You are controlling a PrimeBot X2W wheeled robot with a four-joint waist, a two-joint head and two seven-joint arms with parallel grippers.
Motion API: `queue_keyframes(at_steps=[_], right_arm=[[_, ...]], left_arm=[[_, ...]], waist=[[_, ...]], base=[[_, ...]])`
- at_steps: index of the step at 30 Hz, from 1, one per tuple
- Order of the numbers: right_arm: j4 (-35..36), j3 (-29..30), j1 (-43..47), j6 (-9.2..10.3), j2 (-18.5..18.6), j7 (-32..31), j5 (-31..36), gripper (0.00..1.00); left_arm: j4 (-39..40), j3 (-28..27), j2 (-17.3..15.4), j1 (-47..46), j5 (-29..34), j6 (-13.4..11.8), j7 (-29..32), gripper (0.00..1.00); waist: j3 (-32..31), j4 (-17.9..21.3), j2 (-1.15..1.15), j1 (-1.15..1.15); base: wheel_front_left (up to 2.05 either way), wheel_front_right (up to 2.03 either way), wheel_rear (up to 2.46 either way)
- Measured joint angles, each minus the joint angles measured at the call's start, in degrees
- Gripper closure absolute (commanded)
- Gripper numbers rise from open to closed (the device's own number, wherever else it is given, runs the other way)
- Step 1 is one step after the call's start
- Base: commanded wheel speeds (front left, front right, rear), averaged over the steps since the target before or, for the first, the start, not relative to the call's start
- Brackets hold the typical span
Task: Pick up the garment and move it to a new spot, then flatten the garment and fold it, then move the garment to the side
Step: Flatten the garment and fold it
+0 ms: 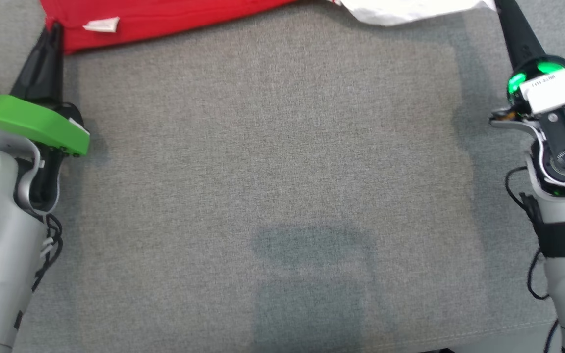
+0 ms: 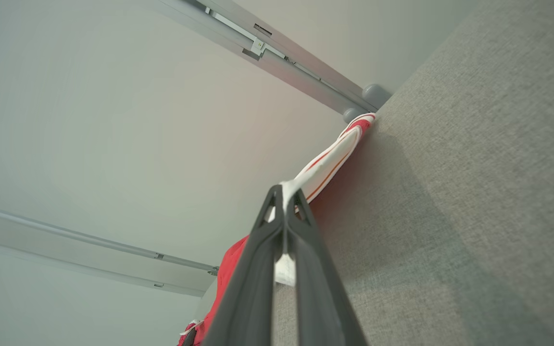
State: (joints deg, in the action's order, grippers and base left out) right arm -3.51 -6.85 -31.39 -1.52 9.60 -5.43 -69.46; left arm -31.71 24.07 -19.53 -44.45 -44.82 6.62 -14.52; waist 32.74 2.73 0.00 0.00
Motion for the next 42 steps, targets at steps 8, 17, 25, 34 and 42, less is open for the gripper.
queue_keyframes(at_steps=[8,17,25,34,42], right_arm=[[3.2,1.1,9.3,-0.38,4.5,-0.6,2.4,1.0],[3.9,-1.8,25.6,1.21,7.1,-1.8,6.7,1.0],[0.9,-4.9,40.9,3.97,6.0,-2.2,8.1,1.0],[1.0,-6.3,48.4,5.09,6.0,-1.4,9.9,1.0],[-0.8,-9.0,47.2,5.13,6.6,0.4,15.1,1.0]], left_arm=[[4.6,2.3,0.0,6.5,3.8,0.5,0.0,1.0],[7.2,4.3,-1.7,18.8,7.8,0.5,0.0,1.0],[8.2,3.5,-1.7,30.4,8.1,0.5,0.0,1.0],[12.2,1.1,-1.3,40.3,9.8,-1.2,0.0,1.0],[12.9,-0.5,1.0,43.1,10.5,-2.6,0.0,1.0]], waist=[[-6.1,-0.8,0.0,0.0],[-13.4,-0.9,0.0,0.0],[-20.0,-0.4,0.0,0.0],[-25.3,1.6,0.0,0.0],[-25.7,2.2,0.0,0.0]], base=[[0.0,0.0,0.0],[0.0,0.0,0.0],[0.0,0.0,0.0],[0.0,0.0,0.0],[0.0,0.0,0.0]])
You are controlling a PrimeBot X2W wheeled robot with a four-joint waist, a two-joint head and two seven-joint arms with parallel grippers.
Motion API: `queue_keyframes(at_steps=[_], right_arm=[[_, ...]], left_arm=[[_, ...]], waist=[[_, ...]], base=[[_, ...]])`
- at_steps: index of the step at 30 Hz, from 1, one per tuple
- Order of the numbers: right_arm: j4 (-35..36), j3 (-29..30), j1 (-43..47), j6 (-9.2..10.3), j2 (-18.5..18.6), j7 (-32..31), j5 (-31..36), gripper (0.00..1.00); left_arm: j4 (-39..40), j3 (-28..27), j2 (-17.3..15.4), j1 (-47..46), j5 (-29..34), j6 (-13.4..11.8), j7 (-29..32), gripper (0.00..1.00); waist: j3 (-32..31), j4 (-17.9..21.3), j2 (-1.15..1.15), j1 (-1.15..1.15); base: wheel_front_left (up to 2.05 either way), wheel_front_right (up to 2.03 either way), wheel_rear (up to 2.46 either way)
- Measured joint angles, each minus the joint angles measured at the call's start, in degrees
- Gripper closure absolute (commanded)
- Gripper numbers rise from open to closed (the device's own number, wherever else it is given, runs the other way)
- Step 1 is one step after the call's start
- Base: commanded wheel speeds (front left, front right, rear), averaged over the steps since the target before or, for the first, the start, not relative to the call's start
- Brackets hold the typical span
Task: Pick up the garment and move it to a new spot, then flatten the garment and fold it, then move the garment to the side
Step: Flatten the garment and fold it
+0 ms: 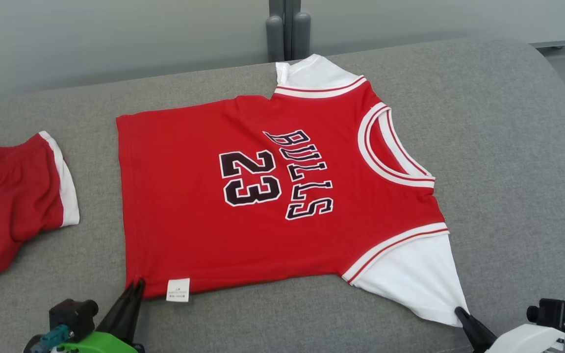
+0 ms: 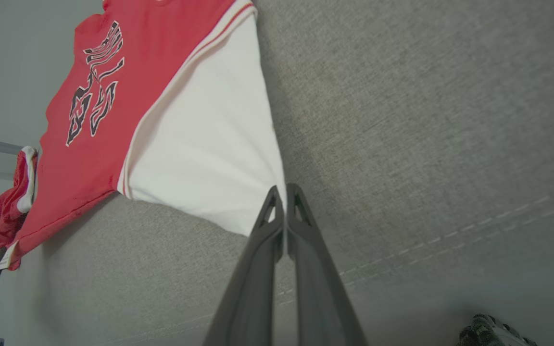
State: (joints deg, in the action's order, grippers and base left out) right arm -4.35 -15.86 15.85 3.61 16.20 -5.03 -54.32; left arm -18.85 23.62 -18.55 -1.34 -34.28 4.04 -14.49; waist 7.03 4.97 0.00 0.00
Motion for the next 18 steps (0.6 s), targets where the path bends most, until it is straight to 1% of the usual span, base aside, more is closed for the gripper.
queue_keyframes(at_steps=[3,7,11,13,14,18], right_arm=[[-1.4,-1.9,-2.3,0.04,0.0,0.0,2.7,1.0],[-2.0,-3.5,-3.7,0.04,-0.2,0.3,4.6,1.0],[-2.9,-3.7,-3.7,0.11,-0.9,1.2,4.9,1.0],[-3.3,-3.8,-3.7,0.11,-1.3,1.3,5.0,1.0],[-3.8,-3.9,-3.7,0.12,-1.5,1.5,5.0,1.0],[-5.1,-4.4,-3.7,0.51,-1.3,1.5,5.6,1.0]], left_arm=[[-0.7,0.3,1.1,1.4,0.4,-0.1,0.0,1.0],[-0.7,0.5,1.4,2.0,1.3,-0.5,0.0,1.0],[-0.4,0.3,1.5,2.1,1.6,-0.5,0.0,1.0],[-0.2,0.0,2.0,2.1,1.6,-0.5,0.0,1.0],[-0.2,-0.4,2.7,2.1,1.9,-0.5,0.0,1.0],[-0.2,-1.3,3.3,2.1,2.0,-0.5,0.0,0.98]], waist=[[0.1,0.0,0.0,0.0],[0.2,-0.2,0.0,0.0],[0.4,-1.1,0.0,0.0],[0.5,-1.7,0.0,0.0],[0.6,-2.3,0.0,0.0],[0.9,-3.0,0.0,0.0]], base=[[0.0,0.0,0.0],[0.0,0.0,0.0],[0.0,0.0,0.0],[0.0,0.0,0.0],[0.0,0.0,0.0],[0.0,0.0,0.0]])
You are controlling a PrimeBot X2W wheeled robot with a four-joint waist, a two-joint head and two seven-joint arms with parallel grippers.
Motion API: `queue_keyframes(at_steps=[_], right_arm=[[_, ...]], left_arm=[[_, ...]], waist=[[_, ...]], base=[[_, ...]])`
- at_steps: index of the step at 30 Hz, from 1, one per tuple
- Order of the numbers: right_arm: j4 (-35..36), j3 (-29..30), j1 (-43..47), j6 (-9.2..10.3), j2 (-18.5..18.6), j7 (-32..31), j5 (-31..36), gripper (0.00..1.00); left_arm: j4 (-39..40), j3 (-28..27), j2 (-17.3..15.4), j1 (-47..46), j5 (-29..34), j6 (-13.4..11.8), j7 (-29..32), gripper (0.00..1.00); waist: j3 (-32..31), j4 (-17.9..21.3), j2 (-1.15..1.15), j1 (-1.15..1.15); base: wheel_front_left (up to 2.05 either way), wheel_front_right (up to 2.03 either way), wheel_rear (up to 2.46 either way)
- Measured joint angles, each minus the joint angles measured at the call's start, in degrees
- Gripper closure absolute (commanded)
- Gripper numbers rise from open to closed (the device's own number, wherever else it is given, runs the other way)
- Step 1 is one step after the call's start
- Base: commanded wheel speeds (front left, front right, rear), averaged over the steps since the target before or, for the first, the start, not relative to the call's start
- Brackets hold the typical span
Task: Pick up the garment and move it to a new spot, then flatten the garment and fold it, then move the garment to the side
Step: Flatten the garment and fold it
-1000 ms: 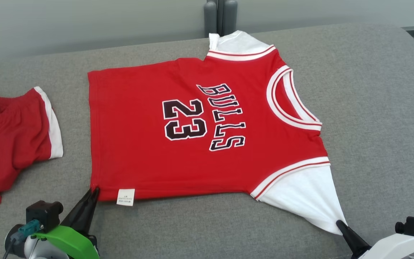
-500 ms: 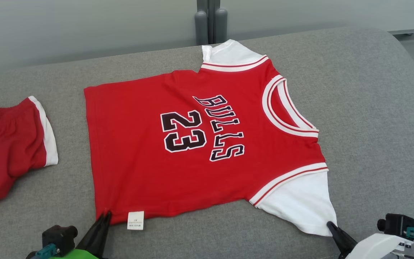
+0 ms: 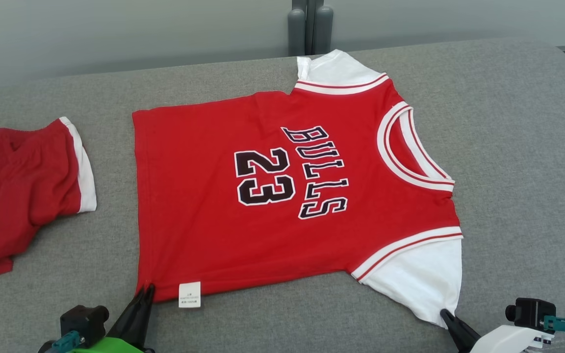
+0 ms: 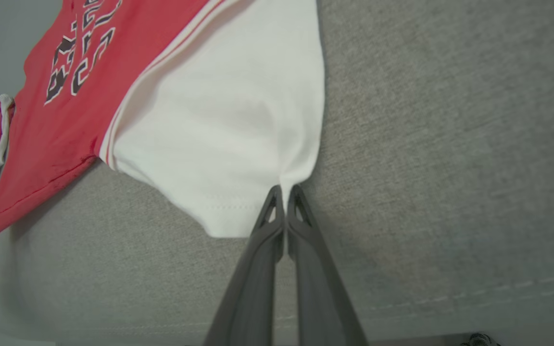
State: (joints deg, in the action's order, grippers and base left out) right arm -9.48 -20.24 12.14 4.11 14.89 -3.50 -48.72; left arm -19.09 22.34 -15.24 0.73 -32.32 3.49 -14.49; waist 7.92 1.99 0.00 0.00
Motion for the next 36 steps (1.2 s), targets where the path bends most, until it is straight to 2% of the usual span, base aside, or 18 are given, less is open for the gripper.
queue_keyframes(at_steps=[8,11,16,21,23,24,25,26,27,28,29,30,33,36], right_arm=[[-1.7,-0.9,0.0,0.02,2.8,-0.1,3.5,1.0],[-2.0,-0.8,0.0,0.04,2.9,-0.1,3.6,1.0],[-2.7,-1.0,-0.5,0.1,3.2,-0.1,4.9,1.0],[-3.4,-1.6,-1.2,0.54,3.3,-0.1,6.6,1.0],[-3.6,-2.0,-1.5,0.58,3.3,-0.1,7.3,0.16],[-3.7,-2.1,-1.7,0.59,3.4,-0.1,7.6,0.0],[-3.9,-2.3,-1.8,0.59,3.4,-0.1,7.6,0.0],[-4.0,-2.7,-2.3,0.59,3.0,-0.1,7.9,0.0],[-4.0,-2.8,-2.3,0.58,2.6,0.0,8.0,0.0],[-4.0,-2.8,-2.4,0.59,2.6,0.0,8.0,0.0],[-4.0,-2.8,-2.4,0.59,2.6,0.0,8.0,0.0],[-4.0,-2.8,-2.4,0.59,2.6,0.0,8.0,0.0],[-4.1,-2.8,-2.4,0.59,2.7,0.0,8.3,0.0],[-4.3,-2.7,-2.3,0.6,2.7,0.3,8.5,0.0]], left_arm=[[-0.9,-0.4,0.1,0.4,0.9,0.0,0.0,0.94],[-1.2,-0.4,0.2,0.5,0.9,0.1,0.0,0.86],[-2.3,-1.0,0.3,0.8,1.3,0.6,0.0,0.89],[-2.7,-1.4,0.6,1.1,1.4,0.6,0.0,0.82],[-3.0,-1.6,0.9,1.1,1.5,0.6,0.0,0.66],[-3.2,-1.7,0.9,1.1,1.7,0.6,0.0,0.6],[-3.6,-1.8,0.9,1.1,1.8,0.6,0.0,0.56],[-4.5,-1.9,1.0,1.2,1.8,0.6,0.0,0.38],[-4.8,-1.9,1.1,1.4,1.8,0.9,0.0,0.25],[-4.9,-2.0,1.2,1.4,1.8,1.0,0.0,0.2],[-5.0,-2.0,1.3,1.5,1.8,1.0,0.0,0.15],[-5.2,-2.1,1.4,1.6,1.8,1.0,0.0,0.15],[-5.4,-2.3,1.5,1.7,1.8,1.0,0.0,0.0],[-5.5,-3.2,1.5,2.0,1.8,1.0,0.0,0.0]], waist=[[0.2,0.0,0.0,0.0],[0.3,0.2,0.0,0.0],[0.4,0.5,0.0,0.0],[0.3,0.6,0.0,0.0],[0.3,0.7,0.0,0.0],[0.3,0.7,0.0,0.0],[0.3,0.7,0.0,0.0],[0.2,0.7,0.0,0.0],[0.2,0.6,0.0,0.0],[0.1,0.6,0.0,0.0],[0.1,0.6,0.0,0.0],[0.0,0.6,0.0,0.0],[-0.1,0.6,0.0,0.0],[-0.4,0.6,0.0,0.0]], base=[[0.0,0.0,0.0],[0.0,0.0,0.0],[0.0,0.0,0.0],[0.0,0.0,0.0],[0.0,0.0,0.0],[0.0,0.0,0.0],[0.0,0.0,0.0],[0.0,0.0,0.0],[0.0,0.0,0.0],[0.0,0.0,0.0],[0.0,0.0,0.0],[0.0,0.0,0.0],[0.0,0.0,0.0],[0.0,0.0,0.0]])
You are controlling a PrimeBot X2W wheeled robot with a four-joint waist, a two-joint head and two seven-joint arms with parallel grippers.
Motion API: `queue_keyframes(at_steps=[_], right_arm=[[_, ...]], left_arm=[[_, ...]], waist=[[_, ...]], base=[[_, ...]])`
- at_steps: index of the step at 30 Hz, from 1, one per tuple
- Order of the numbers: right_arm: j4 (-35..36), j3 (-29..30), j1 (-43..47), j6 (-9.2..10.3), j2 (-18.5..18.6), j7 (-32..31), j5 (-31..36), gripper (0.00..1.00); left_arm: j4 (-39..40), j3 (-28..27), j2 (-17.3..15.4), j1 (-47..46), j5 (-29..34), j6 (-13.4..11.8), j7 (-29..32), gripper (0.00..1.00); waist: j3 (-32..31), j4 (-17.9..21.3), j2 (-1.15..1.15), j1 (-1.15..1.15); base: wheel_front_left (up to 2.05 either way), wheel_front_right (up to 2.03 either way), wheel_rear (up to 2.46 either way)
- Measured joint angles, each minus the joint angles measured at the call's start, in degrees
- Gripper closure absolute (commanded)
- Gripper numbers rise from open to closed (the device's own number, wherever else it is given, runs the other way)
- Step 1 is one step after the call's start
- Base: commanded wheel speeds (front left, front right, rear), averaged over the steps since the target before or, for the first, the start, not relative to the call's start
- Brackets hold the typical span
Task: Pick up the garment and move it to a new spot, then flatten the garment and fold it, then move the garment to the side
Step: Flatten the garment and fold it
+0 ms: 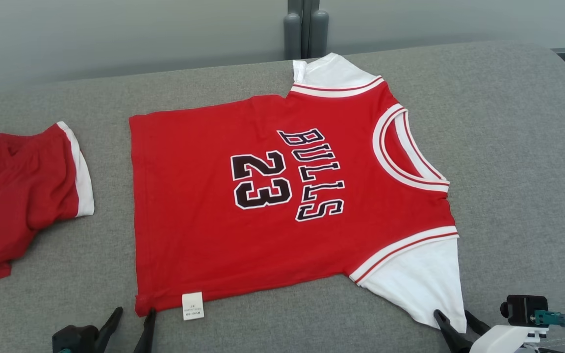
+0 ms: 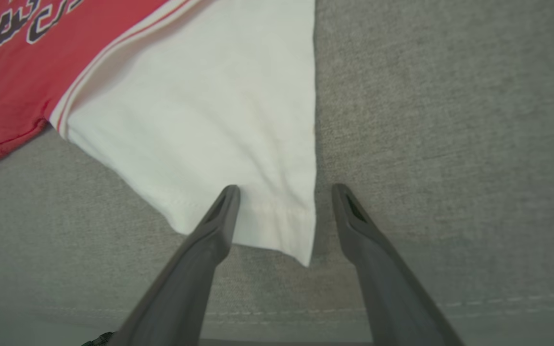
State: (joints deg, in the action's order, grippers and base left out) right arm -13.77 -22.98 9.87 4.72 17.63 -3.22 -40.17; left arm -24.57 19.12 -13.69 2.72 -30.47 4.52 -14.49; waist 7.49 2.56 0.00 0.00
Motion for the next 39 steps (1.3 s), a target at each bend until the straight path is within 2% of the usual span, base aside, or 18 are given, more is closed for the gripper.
queue_keyframes(at_steps=[2,4,9,18,23,27,39], right_arm=[[0.0,0.3,0.1,0.05,0.3,0.2,0.5,0.0],[0.1,1.6,0.5,0.99,0.8,0.8,0.6,0.0],[0.6,5.7,1.5,2.34,3.8,2.5,1.6,0.0],[5.1,8.4,0.4,2.41,4.7,7.5,6.6,0.0],[6.3,9.1,-1.3,2.45,4.7,13.0,12.1,0.0],[5.9,10.3,-1.5,2.45,3.6,16.8,15.3,0.0],[4.8,12.7,-1.5,2.45,-1.7,17.6,20.8,0.0]], left_arm=[[0.4,-1.0,0.0,0.9,0.0,0.0,0.0,0.0],[0.9,-2.1,0.0,2.1,0.0,-0.3,0.0,0.0],[3.8,-6.1,0.1,3.4,-0.1,-1.3,0.0,0.0],[9.2,-7.8,1.1,3.1,1.0,-2.1,0.0,0.0],[11.7,-7.6,2.8,1.7,2.7,-2.1,0.0,0.0],[13.4,-7.8,4.3,0.7,3.2,-2.1,0.0,0.0],[14.5,-9.8,7.2,0.9,4.5,-2.5,0.0,0.0]], waist=[[-0.3,0.0,0.0,0.0],[-0.4,0.1,0.0,0.0],[-0.7,0.4,0.0,0.0],[-2.6,0.1,0.0,0.0],[-4.2,-0.8,0.0,0.0],[-5.7,-1.7,0.0,0.0],[-7.5,-2.9,0.0,0.0]], base=[[0.0,0.0,0.0],[0.0,0.0,0.0],[0.0,0.0,0.0],[0.0,0.0,0.0],[0.0,0.0,0.0],[0.0,0.0,0.0],[0.0,0.0,0.0]])
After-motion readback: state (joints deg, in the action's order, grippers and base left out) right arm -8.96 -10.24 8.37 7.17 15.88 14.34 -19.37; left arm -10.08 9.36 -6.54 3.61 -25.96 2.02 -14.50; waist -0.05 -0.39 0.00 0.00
